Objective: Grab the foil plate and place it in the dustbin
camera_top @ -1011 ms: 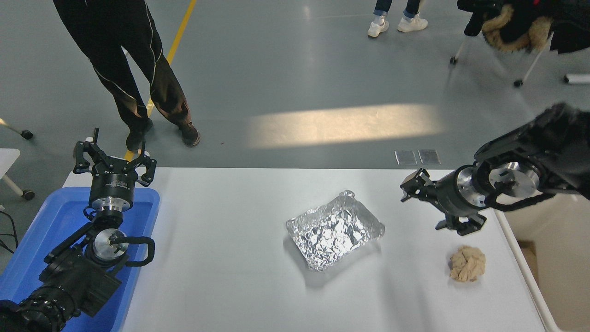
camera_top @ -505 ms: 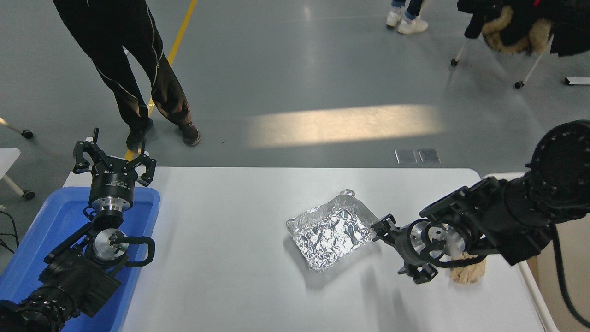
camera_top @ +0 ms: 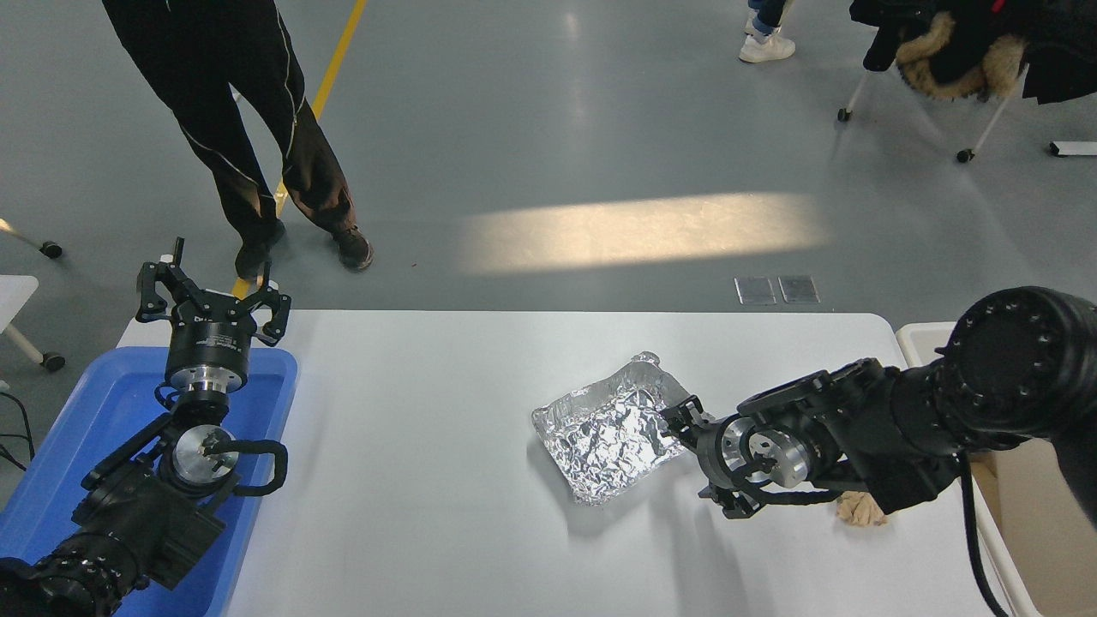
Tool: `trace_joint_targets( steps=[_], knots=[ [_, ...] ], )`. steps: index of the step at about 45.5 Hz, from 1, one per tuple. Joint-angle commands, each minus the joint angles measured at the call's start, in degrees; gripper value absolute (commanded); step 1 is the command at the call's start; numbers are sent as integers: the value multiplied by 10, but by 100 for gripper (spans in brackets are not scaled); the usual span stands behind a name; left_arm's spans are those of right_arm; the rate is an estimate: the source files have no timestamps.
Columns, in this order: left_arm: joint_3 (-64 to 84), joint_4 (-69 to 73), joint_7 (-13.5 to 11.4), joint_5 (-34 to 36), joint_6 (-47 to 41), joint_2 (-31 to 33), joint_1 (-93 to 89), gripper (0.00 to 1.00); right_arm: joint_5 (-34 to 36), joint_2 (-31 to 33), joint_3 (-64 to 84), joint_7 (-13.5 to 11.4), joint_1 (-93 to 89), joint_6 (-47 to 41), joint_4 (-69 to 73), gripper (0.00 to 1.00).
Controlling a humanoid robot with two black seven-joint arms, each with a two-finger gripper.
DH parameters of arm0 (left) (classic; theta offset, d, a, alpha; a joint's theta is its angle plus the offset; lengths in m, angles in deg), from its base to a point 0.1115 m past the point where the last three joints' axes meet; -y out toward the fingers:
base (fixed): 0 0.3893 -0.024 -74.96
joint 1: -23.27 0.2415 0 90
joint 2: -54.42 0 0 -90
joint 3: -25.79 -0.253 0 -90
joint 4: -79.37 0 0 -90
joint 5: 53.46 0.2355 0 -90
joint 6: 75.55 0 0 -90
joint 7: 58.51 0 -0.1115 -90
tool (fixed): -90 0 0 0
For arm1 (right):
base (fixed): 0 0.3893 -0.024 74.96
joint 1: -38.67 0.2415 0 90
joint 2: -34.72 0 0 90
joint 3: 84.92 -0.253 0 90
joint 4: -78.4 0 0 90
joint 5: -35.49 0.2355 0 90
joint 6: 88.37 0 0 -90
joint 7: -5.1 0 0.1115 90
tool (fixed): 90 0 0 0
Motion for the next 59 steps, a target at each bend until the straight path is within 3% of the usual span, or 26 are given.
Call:
trace_joint_targets(
  steps=[1,5,8,11,12,29,37,43,50,59],
  knots=[
    [0,0,0,1,0,0,0,99,-47,-6,-10,-12,-39,2,-62,84],
    [0,-1,0,0,0,0,0,99,-81,-6,-12,-15,-46,1,-65,67],
    [0,-1,0,0,0,0,0,99,-99,-6,-19,-21,-47,-4,-64,39],
    [0,0,0,1,0,0,0,99,-101,-6,-22,-28,-47,-8,-64,4],
    [0,-1,0,1,0,0,0,99,-101,-6,-23,-32,-47,-8,-64,0],
    [0,-1,0,1,0,0,0,99,-97,-6,-47,-42,-41,-11,-59,0],
    [0,0,0,1,0,0,0,99,-100,-6,-49,-42,27,-8,15,0],
    [0,-1,0,0,0,0,-1,99,-110,39,-43,-42,109,-9,114,0],
    [0,0,0,1,0,0,0,99,-179,120,-7,-42,243,-17,248,0],
    [0,0,0,0,0,0,0,99,-220,205,85,-41,444,-122,353,0]
  ],
)
